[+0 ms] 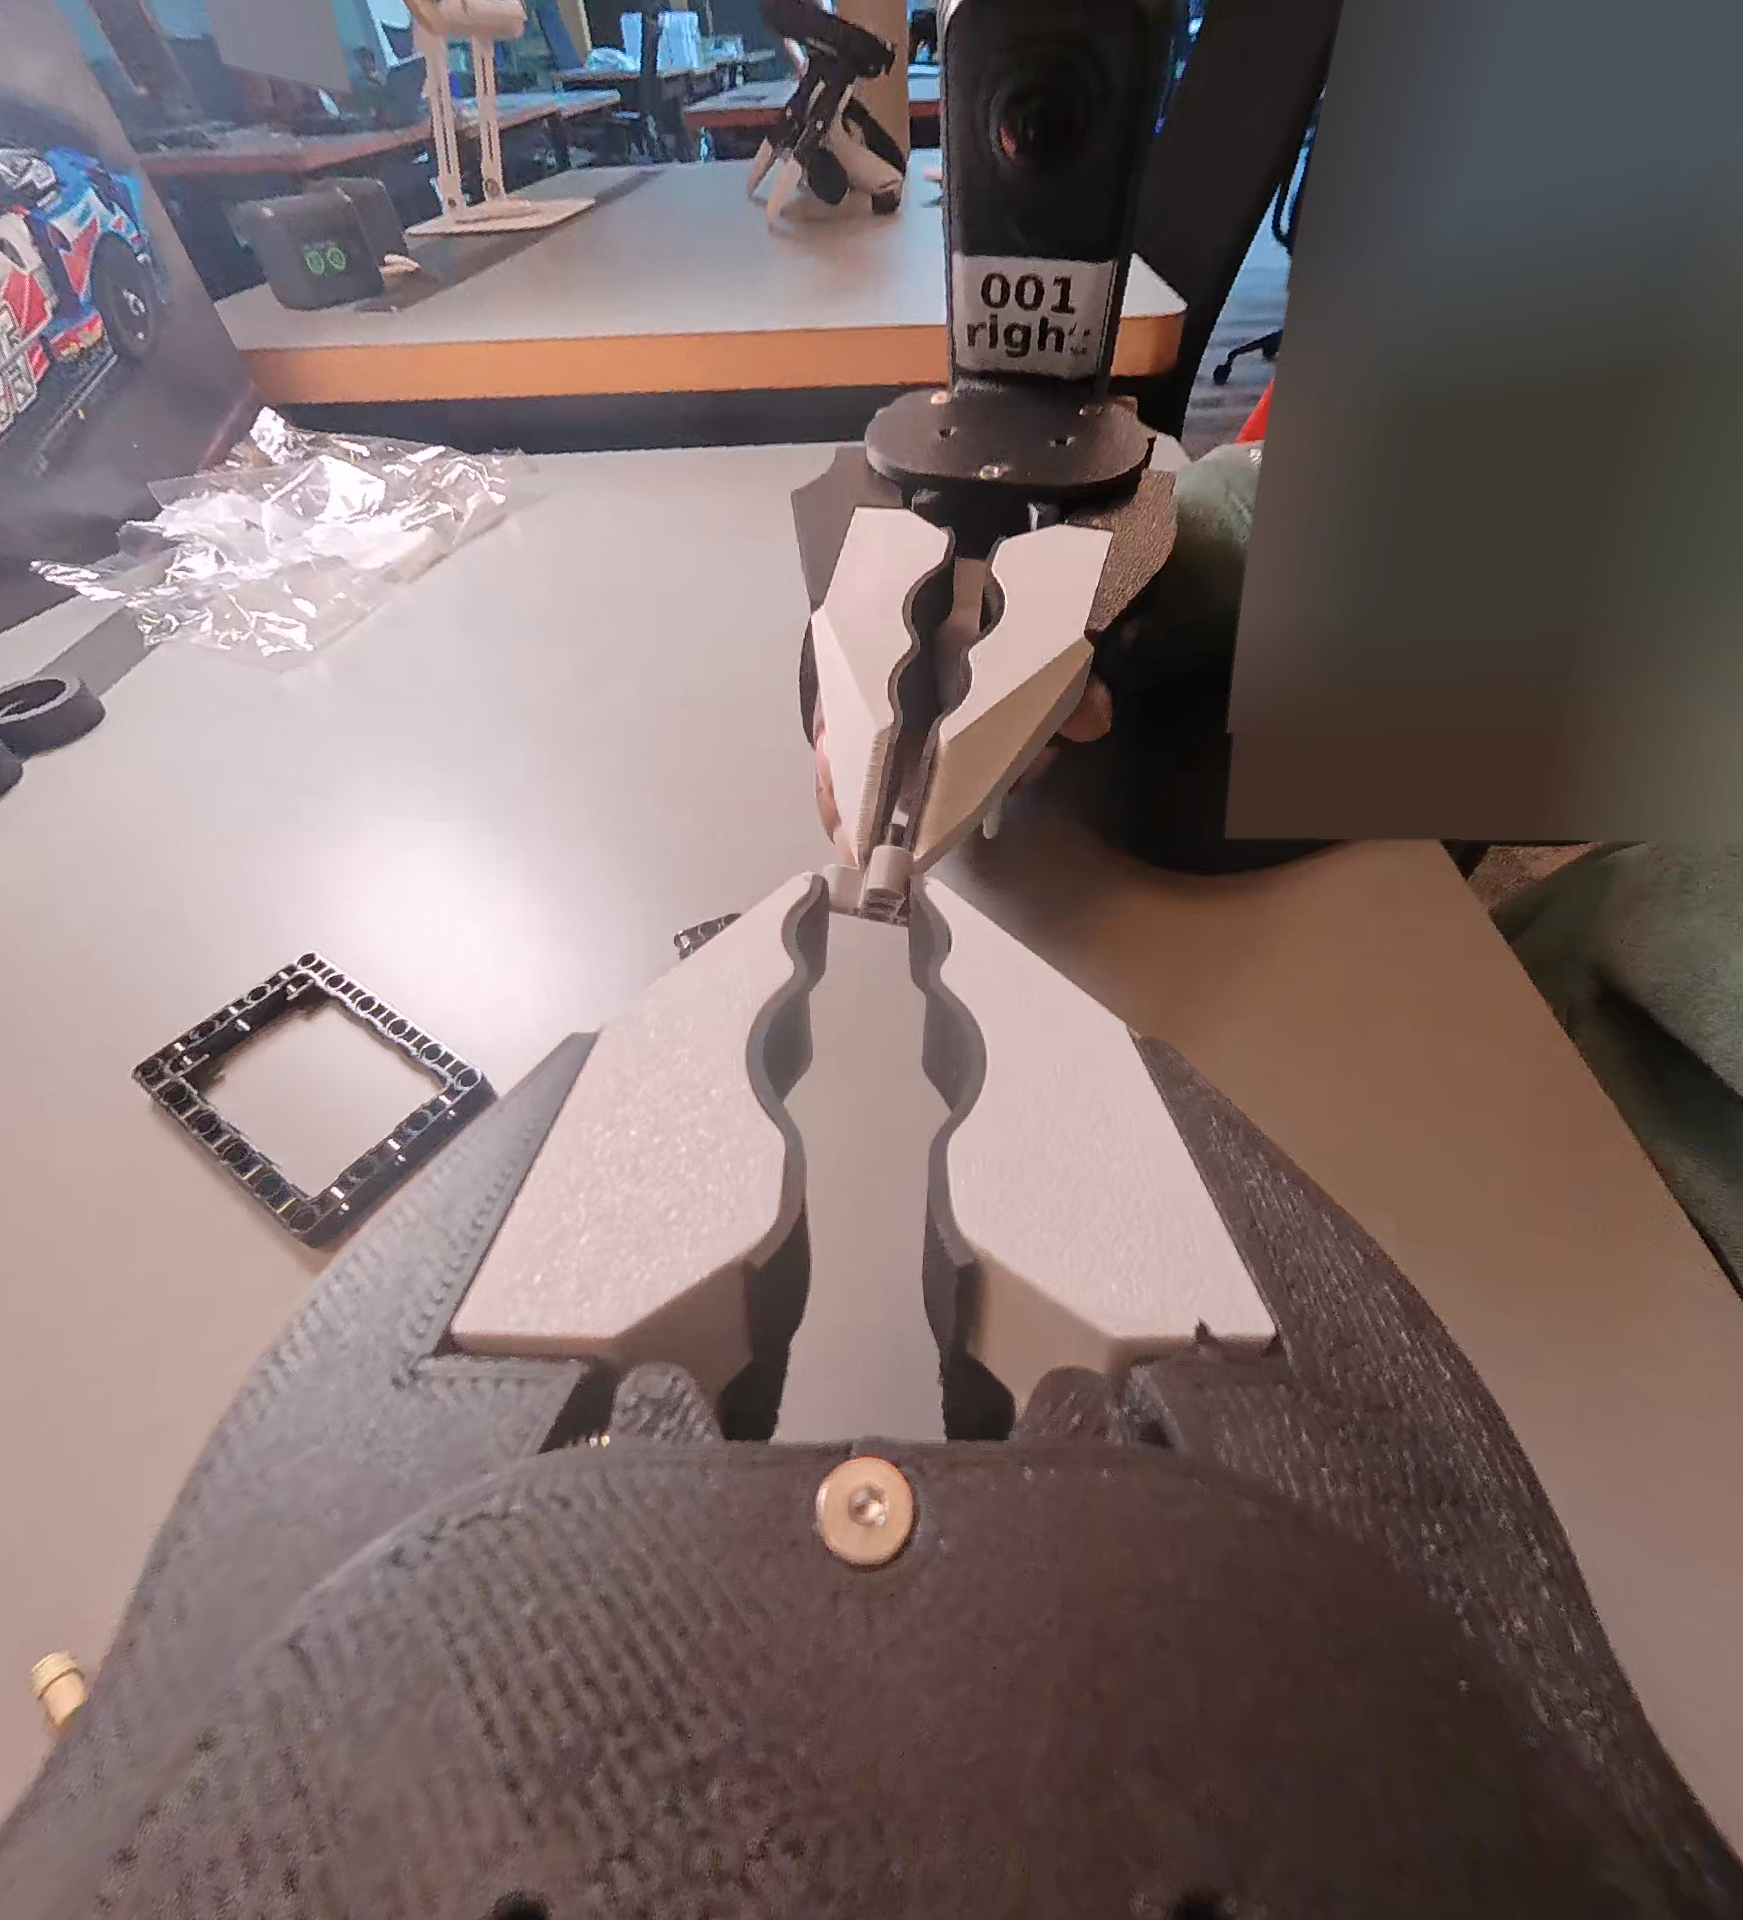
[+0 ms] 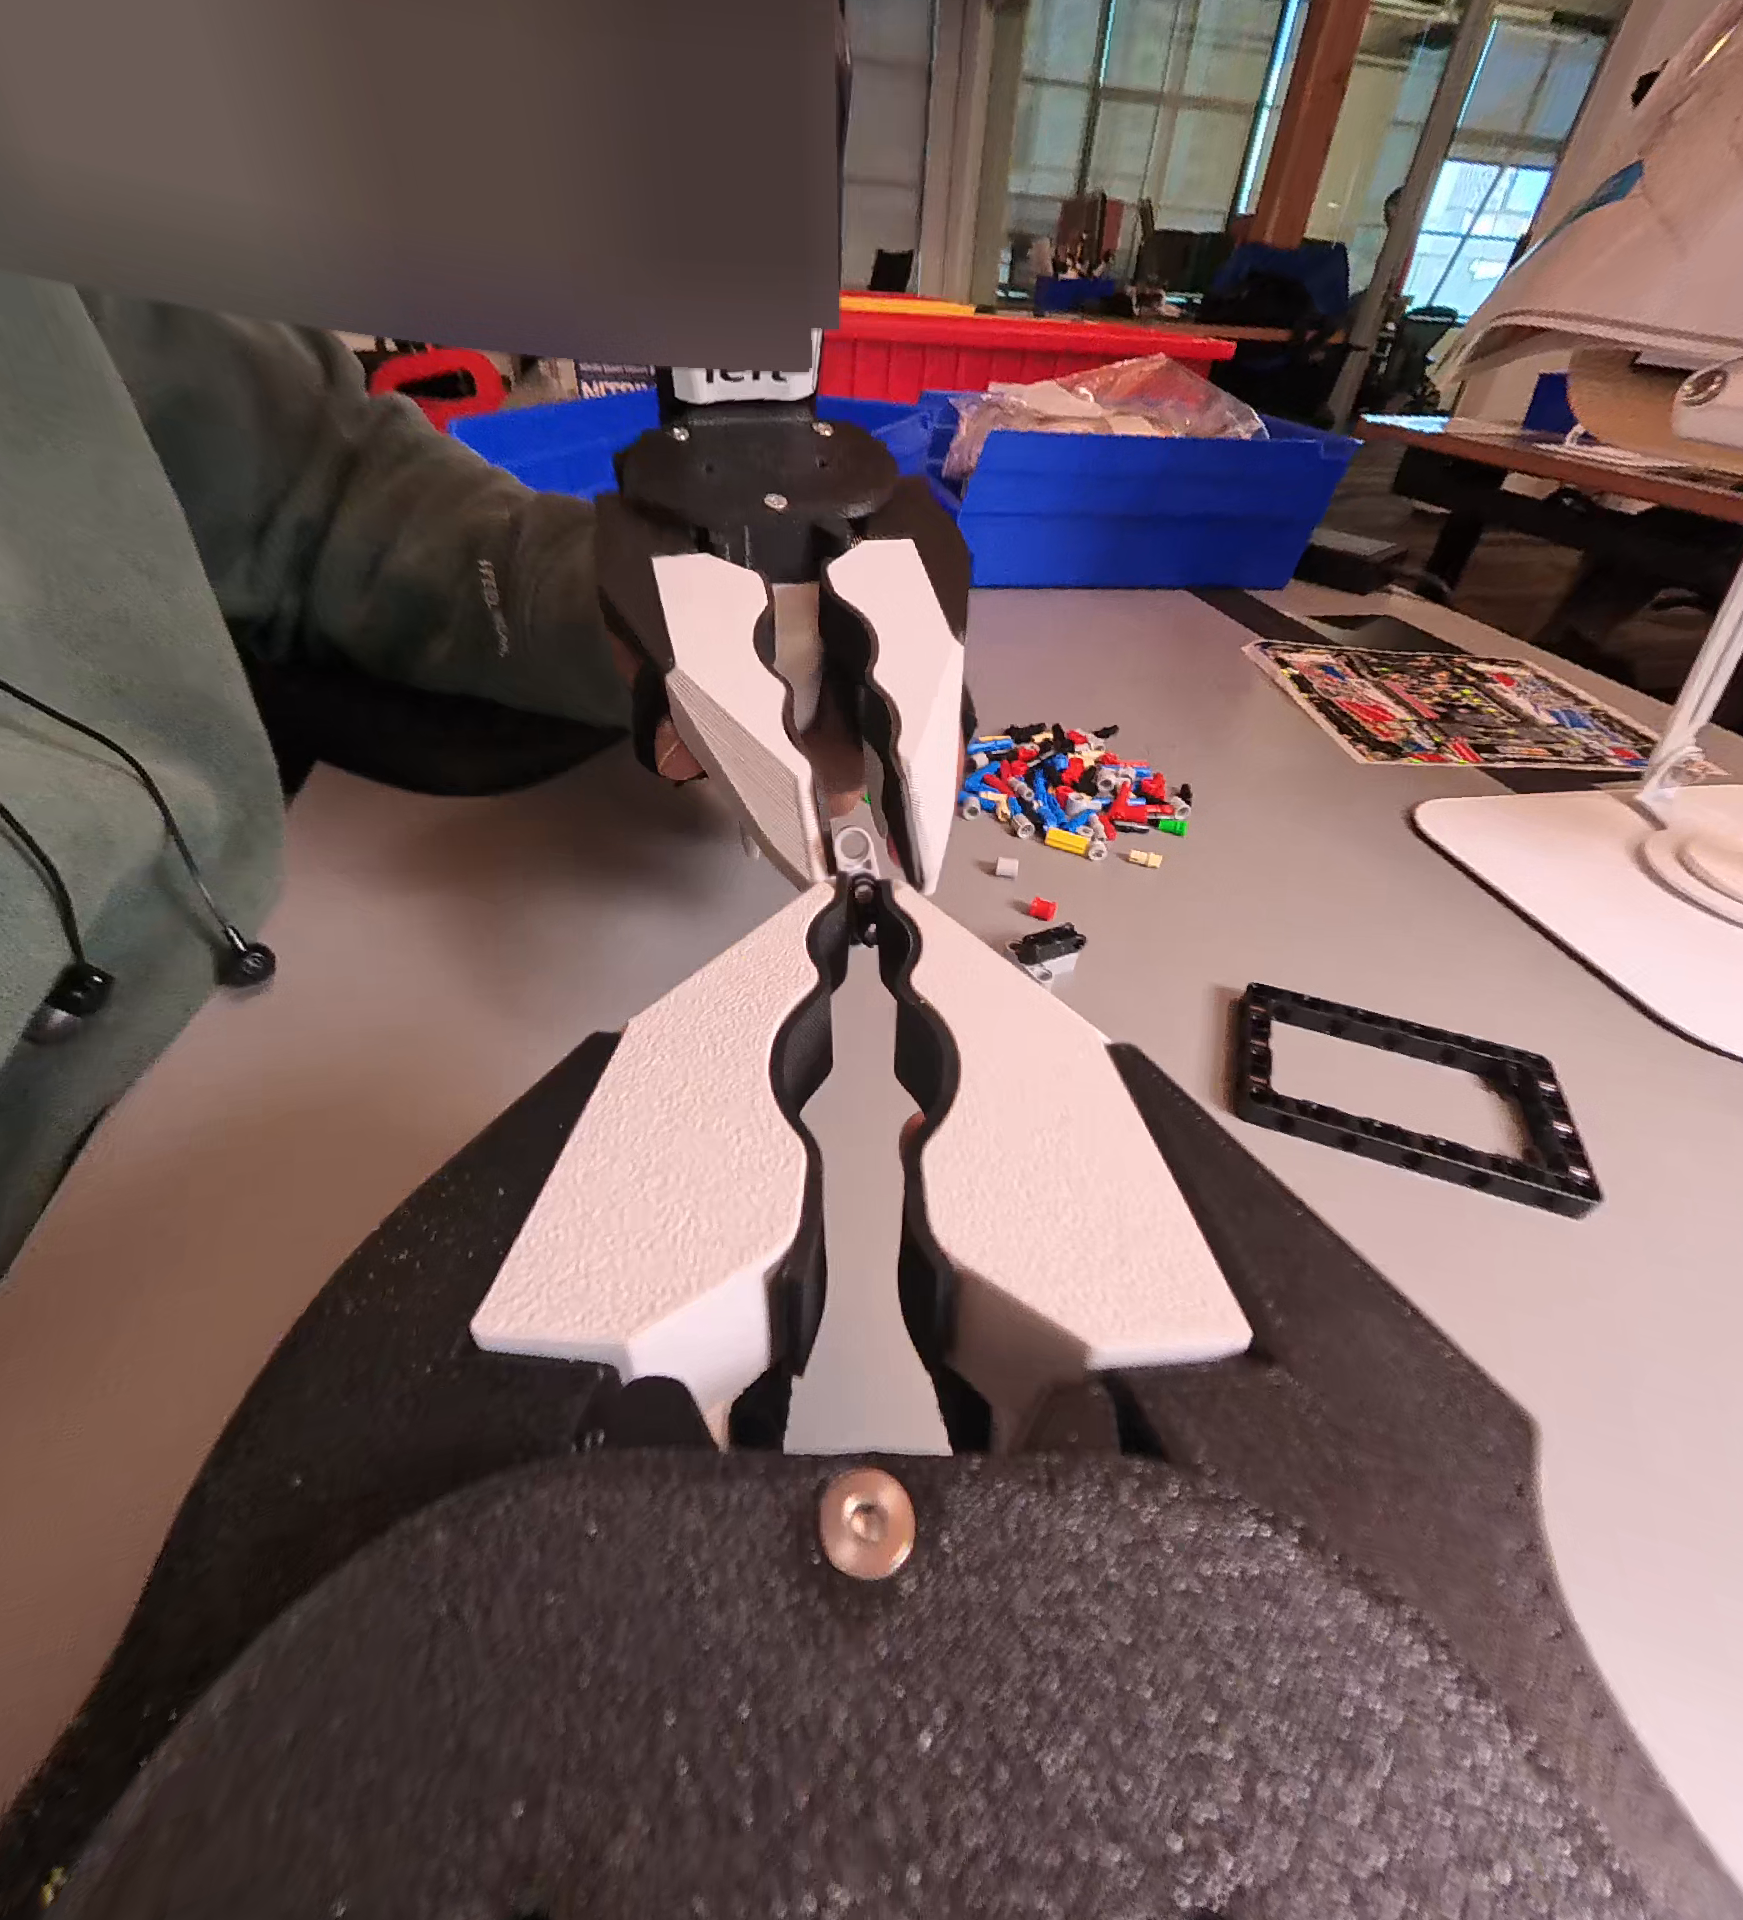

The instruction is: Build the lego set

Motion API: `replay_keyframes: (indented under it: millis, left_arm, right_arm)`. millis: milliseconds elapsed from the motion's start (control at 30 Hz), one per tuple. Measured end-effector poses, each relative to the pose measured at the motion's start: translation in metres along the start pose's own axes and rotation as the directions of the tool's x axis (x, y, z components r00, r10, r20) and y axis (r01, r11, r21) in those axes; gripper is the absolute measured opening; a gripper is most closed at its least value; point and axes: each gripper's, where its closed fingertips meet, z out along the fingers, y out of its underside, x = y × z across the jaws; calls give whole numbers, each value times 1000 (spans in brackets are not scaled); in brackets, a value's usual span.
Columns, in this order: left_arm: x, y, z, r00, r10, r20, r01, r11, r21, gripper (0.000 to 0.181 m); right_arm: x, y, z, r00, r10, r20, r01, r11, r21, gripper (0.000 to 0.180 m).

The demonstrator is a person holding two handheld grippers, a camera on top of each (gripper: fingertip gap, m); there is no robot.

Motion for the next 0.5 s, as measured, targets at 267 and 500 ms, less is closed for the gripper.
replay_keyframes:
  millis: [267,500]
  left_arm:
    - [8,-7,-3,995,104,1,-104,994,25,6]
    - [9,-10,-4,999,40,-32,-39,998,44,6]
  right_arm:
    - [-5,-6,-1,999,23,39,-24,999,40,2]
    - [-6,-6,-2,994,82,76,-85,995,43,3]
